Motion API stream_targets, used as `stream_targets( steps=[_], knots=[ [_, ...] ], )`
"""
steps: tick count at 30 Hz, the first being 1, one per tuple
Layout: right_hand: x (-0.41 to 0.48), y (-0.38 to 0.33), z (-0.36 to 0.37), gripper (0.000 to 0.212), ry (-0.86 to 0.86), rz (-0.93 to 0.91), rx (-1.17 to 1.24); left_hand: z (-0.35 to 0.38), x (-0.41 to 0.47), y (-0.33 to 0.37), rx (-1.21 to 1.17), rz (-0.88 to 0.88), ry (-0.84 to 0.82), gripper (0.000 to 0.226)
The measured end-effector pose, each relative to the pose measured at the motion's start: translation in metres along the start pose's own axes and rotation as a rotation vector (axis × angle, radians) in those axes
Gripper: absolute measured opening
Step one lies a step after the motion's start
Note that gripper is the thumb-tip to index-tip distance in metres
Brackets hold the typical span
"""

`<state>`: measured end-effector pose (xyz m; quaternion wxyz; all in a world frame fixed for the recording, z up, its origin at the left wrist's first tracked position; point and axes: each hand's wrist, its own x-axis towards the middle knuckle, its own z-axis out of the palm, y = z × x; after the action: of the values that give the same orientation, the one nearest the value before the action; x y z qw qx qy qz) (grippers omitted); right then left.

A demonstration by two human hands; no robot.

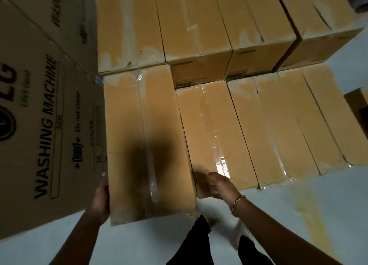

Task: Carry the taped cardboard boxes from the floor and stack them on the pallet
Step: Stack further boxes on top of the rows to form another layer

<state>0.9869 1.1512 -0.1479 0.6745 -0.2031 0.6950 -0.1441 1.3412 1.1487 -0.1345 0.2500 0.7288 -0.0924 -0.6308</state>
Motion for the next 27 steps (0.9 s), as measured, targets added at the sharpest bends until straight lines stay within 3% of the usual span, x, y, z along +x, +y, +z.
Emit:
stream_targets(
  steps=[4,7,13,18,27],
  knots=[
    [-0.041,-0.018,-0.058,0.022,0.029,-0.208,-0.096,0.041,-0.049,0.057,0.237,0.206,0.263,0.062],
    [-0.080,-0.020,-0.111,0.020,0.056,-0.335,-0.186,0.077,-0.078,0.069,0.618,0.429,0.351,0.077],
    [-0.159,0.000,-0.248,0.034,0.207,-0.521,-0.212,0.244,-0.155,0.051,0.898,0.695,0.089,0.090],
    [-0.224,0.044,-0.367,0.037,0.342,-0.579,-0.183,0.402,-0.225,0.004,1.006,0.871,-0.136,0.081],
    [-0.296,0.127,-0.525,0.040,0.564,-0.561,-0.051,0.613,-0.307,-0.053,1.210,0.981,-0.474,0.076]
  ],
)
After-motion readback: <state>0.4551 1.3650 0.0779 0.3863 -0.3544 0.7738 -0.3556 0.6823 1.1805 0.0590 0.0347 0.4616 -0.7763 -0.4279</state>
